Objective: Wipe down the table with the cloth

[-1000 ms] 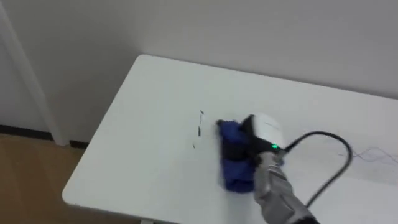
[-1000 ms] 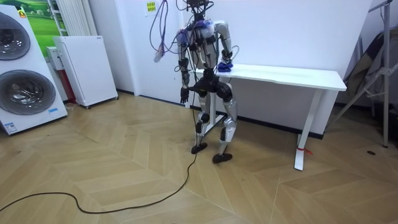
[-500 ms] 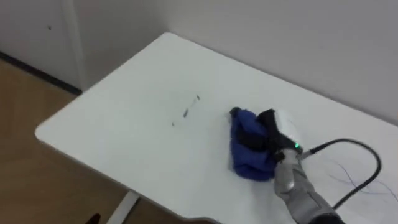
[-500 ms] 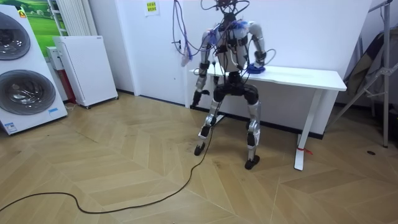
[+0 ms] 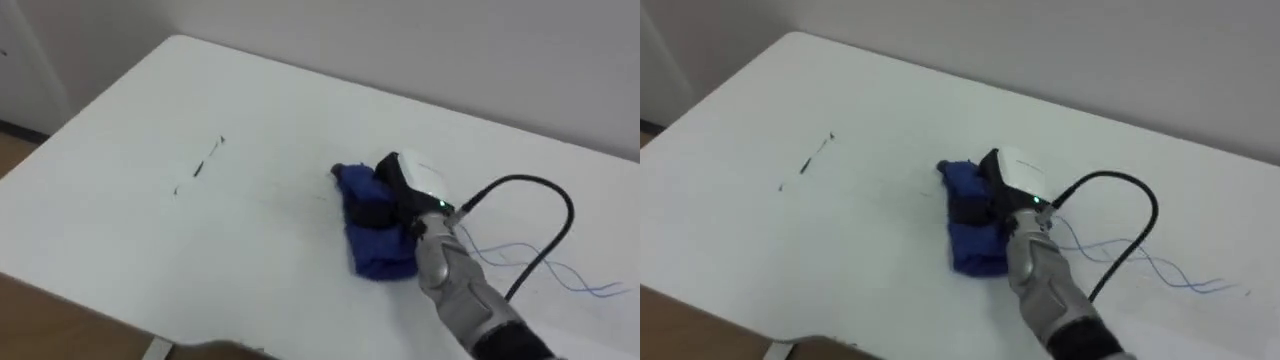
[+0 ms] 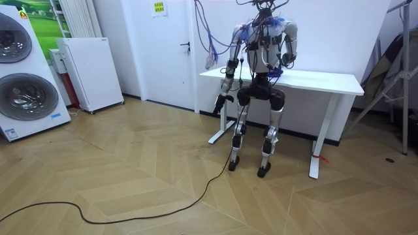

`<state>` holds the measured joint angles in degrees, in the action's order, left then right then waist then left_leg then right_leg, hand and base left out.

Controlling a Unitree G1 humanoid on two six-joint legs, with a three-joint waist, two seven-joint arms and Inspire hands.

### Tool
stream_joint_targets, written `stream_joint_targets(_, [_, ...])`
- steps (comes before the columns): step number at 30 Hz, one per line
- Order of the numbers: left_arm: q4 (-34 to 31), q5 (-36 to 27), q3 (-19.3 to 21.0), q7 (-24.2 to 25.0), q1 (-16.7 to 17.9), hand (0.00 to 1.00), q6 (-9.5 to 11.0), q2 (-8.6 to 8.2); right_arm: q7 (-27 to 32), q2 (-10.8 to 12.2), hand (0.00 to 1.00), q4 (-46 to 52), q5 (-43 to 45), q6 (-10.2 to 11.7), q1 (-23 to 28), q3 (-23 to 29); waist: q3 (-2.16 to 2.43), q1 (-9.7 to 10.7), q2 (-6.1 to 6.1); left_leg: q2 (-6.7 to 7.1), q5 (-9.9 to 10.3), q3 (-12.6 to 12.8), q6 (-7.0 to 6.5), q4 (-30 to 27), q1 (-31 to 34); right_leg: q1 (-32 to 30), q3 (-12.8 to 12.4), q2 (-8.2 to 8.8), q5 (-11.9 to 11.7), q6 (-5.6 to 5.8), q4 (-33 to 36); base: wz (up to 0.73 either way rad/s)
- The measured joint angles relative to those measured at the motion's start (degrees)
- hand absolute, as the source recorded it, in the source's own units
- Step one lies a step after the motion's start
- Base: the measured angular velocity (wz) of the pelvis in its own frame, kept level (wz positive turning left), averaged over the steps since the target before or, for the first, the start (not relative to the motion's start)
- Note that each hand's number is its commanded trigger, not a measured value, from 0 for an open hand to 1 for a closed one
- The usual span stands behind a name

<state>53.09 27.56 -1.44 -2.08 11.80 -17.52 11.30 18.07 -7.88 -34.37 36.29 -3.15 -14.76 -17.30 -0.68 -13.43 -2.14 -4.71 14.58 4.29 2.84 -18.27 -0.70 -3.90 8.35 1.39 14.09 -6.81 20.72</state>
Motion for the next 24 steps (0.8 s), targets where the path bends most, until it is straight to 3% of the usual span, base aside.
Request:
stream_joint_targets(2, [-0.4,-0.5,1.2,-0.2,1.2,0.0,0.0,0.0,3.4,-1.1,1.0,-1.0,-1.1,3.0,3.2,3.7,0.19,2.1,-0.13,0.82,-1.2,-0.9,-0.43,1.8,-0.6,1.0,0.3,0.07,-0.1,0.01,-1.3,0.57])
stream_joint_targets(3, [-0.2,-0.4,2.9,-0.2,1.8,0.0,0.0,0.09,5.8,-1.6,1.0,-2.0,-2.4,5.6,5.9,7.4,0.28,4.1,0.11,1.4,-2.0,-1.4,-0.55,3.1,-1.5,2.5,0.5,0.21,-0.3,0.38,-2.8,0.74])
stream_joint_targets(4, [-0.3,0.3,6.2,-0.4,1.8,0.0,0.4,0.14,8.4,-2.5,1.0,-1.9,-2.9,7.6,10.0,12.3,0.62,5.4,-0.62,2.03,-2.7,-1.5,-0.88,4.7,-2.5,3.5,0.4,0.66,-0.3,0.43,-3.5,0.75])
stream_joint_targets(5, [-0.4,1.0,7.9,-0.7,1.7,0.0,0.5,0.21,9.6,-3.2,1.0,-2.0,-3.6,8.4,12.0,14.7,0.65,5.8,-0.53,2.23,-2.9,-1.7,-0.96,5.5,-3.0,4.2,0.2,0.64,-0.3,0.5,-4.3,0.53])
stream_joint_targets(6, [-1.3,2.3,10.7,-1.3,1.8,0.0,0.4,0.6,11.9,-4.7,1.0,-2.4,-5.4,9.2,15.4,18.6,0.77,6.3,-0.85,2.37,-3.2,-1.8,-1.02,6.8,-4.0,5.4,0.1,0.64,-0.9,1.95,-5.6,0.24])
stream_joint_targets(7, [-2.1,2.7,12.7,-1.6,2.3,0.0,0.4,1.42,13.5,-5.5,1.0,-4.0,-6.9,9.6,17.4,22.0,0.96,7.3,-1.85,2.63,-3.2,-1.7,-1.02,7.3,-4.6,6.2,0.1,0.92,-1.4,4.62,-6.3,0.1])
stream_joint_targets(8, [-2.4,2.9,13.7,-1.6,2.3,0.0,0.3,1.88,14.0,-5.8,1.0,-5.1,-7.8,9.6,18.0,23.6,1.15,7.6,-2.53,2.84,-3.2,-1.7,-1.02,7.4,-4.7,6.4,0.0,1.15,-1.5,6.3,-6.5,0.0])
stream_joint_targets(9, [-2.9,3.4,14.9,-1.7,2.3,0.0,0.2,2.48,14.4,-6.5,1.0,-8.1,-9.4,9.6,18.8,26.0,1.32,8.7,-3.53,3.02,-3.2,-1.9,-1.02,7.3,-5.2,7.6,-0.1,1.16,-1.7,6.95,-7.7,0.0])
stream_joint_targets(11, [-3.5,3.5,14.8,-1.6,2.3,0.0,0.8,2.64,14.3,-8.3,1.0,-11.6,-10.8,9.3,20.1,28.2,1.64,9.2,-3.99,3.11,-2.9,-1.6,-1.15,7.3,-6.7,9.6,-0.4,1.15,-2.2,7.32,-8.7,-0.13])
stream_joint_targets(14, [-3.2,3.4,13.5,-1.4,2.3,0.0,2.3,2.23,14.3,-9.5,1.0,-13.0,-11.5,7.1,20.7,28.3,1.75,9.1,-3.41,2.97,-1.8,-1.6,-1.76,7.1,-9.0,11.8,-0.3,1.0,-2.6,7.65,-9.2,-0.34])
stream_joint_targets(16, [-2.0,3.3,11.8,-1.5,1.1,0.0,2.7,1.19,14.3,-9.4,1.0,-11.7,-11.2,3.9,19.0,27.0,1.82,8.6,-1.77,2.34,0.2,-2.8,-2.02,7.0,-10.0,12.4,-0.3,0.24,-3.0,7.76,-8.9,-0.33])
stream_joint_targets(17, [-1.6,3.3,11.0,-1.6,1.1,0.0,2.7,1.04,14.3,-9.3,1.0,-11.5,-11.2,2.8,18.4,26.4,1.87,8.3,-1.54,2.34,0.4,-2.9,-2.1,7.0,-10.2,12.5,-0.3,0.09,-3.1,7.83,-9.0,-0.39])
stream_joint_targets(19, [1.0,3.2,7.8,-1.6,0.8,0.0,2.4,0.31,14.0,-8.2,1.0,-9.1,-8.8,-2.7,15.7,22.6,1.76,6.6,-0.71,2.29,0.7,-3.5,-2.4,7.0,-10.8,12.2,-0.3,-0.44,-3.9,7.5,-8.8,-0.57])
stream_joint_targets(20, [1.4,3.3,7.2,-1.6,0.8,0.0,2.3,0.16,13.4,-7.8,1.0,-7.5,-8.1,-4.2,15.4,21.2,1.71,5.8,-0.58,2.26,0.8,-3.9,-2.41,7.0,-10.8,11.8,-0.2,-0.61,-4.1,7.35,-8.6,-0.68])
stream_joint_targets(22, [2.1,2.9,5.6,-1.5,0.7,0.0,1.2,-0.68,9.0,-6.0,1.0,1.2,-2.4,-8.7,14.5,12.1,1.61,3.4,-0.46,2.06,0.9,-5.9,-2.35,7.0,-10.3,9.9,0.9,-1.2,-4.8,6.59,-7.9,-0.61])
stream_joint_targets(23, [2.2,2.9,5.1,-1.4,0.6,0.0,1.2,-0.75,7.5,-5.3,1.0,3.5,-1.3,-9.3,14.0,9.4,1.61,2.9,-0.46,2.06,0.9,-6.6,-2.34,7.0,-9.9,9.5,1.5,-1.27,-4.9,6.37,-7.8,-0.32])
stream_joint_targets(24, [2.5,2.9,4.4,-1.1,-0.1,0.0,1.0,-1.07,4.8,-4.0,1.0,6.3,1.5,-9.7,11.9,4.6,1.31,2.3,-0.45,2.08,0.9,-7.9,-2.29,6.9,-9.3,8.9,1.9,-1.48,-5.1,6.11,-7.8,0.05])
